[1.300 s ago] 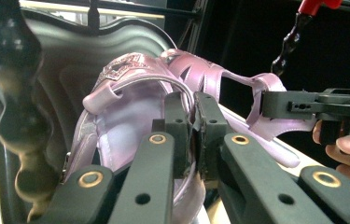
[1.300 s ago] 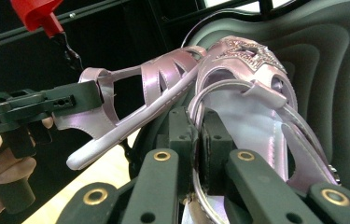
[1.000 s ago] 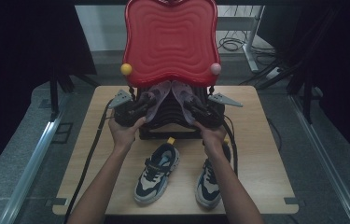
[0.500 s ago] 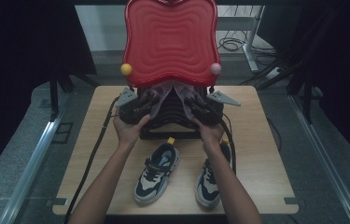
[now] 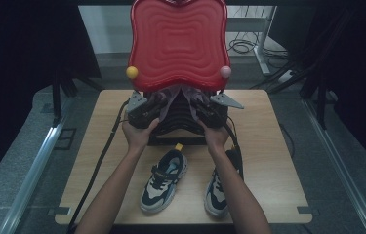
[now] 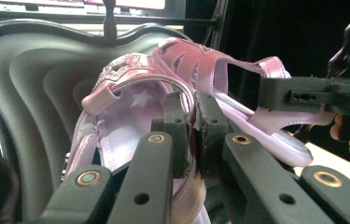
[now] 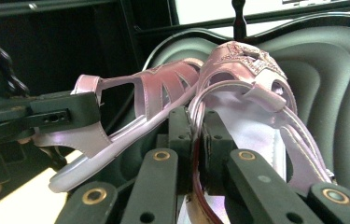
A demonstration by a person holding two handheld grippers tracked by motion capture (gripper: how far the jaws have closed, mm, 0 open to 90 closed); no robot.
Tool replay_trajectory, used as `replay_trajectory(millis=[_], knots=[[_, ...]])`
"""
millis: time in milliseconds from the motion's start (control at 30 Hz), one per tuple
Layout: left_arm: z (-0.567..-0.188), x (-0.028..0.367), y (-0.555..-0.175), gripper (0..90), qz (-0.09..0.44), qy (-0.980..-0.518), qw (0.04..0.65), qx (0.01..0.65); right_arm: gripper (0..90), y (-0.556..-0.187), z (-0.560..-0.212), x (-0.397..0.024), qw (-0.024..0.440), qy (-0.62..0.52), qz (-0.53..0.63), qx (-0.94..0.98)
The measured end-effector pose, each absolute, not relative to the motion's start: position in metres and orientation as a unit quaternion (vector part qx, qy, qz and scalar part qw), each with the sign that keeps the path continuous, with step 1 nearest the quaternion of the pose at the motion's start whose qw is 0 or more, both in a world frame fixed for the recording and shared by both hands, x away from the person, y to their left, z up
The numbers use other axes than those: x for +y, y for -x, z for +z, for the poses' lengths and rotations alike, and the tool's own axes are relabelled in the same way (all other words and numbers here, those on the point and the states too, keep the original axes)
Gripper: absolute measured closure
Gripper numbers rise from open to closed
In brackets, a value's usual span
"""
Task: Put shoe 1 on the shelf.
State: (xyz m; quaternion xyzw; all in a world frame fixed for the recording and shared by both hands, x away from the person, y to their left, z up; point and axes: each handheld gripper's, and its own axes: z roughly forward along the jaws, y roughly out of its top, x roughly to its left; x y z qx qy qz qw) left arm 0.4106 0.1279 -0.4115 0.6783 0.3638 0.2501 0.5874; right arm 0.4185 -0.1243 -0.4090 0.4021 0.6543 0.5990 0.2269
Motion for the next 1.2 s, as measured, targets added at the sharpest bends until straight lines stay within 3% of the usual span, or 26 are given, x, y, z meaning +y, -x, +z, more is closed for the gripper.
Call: replay_trajectory(millis=[233, 800, 1200], knots=[[-0.419, 0.12, -0.409, 85.0, 0.266, -0.696, 0.567, 0.351, 85.0, -0.42, -0.417, -0.125, 0.25, -0.393, 0.578, 0.67], [-0.436, 0.114, -0.401, 81.8, 0.276, -0.718, 0.533, 0.354, 83.8, -0.418, -0.433, -0.123, 0.241, -0.405, 0.536, 0.7], [-0.439, 0.117, -0.398, 80.1, 0.276, -0.725, 0.524, 0.352, 84.7, -0.413, -0.431, -0.123, 0.273, -0.409, 0.511, 0.705]])
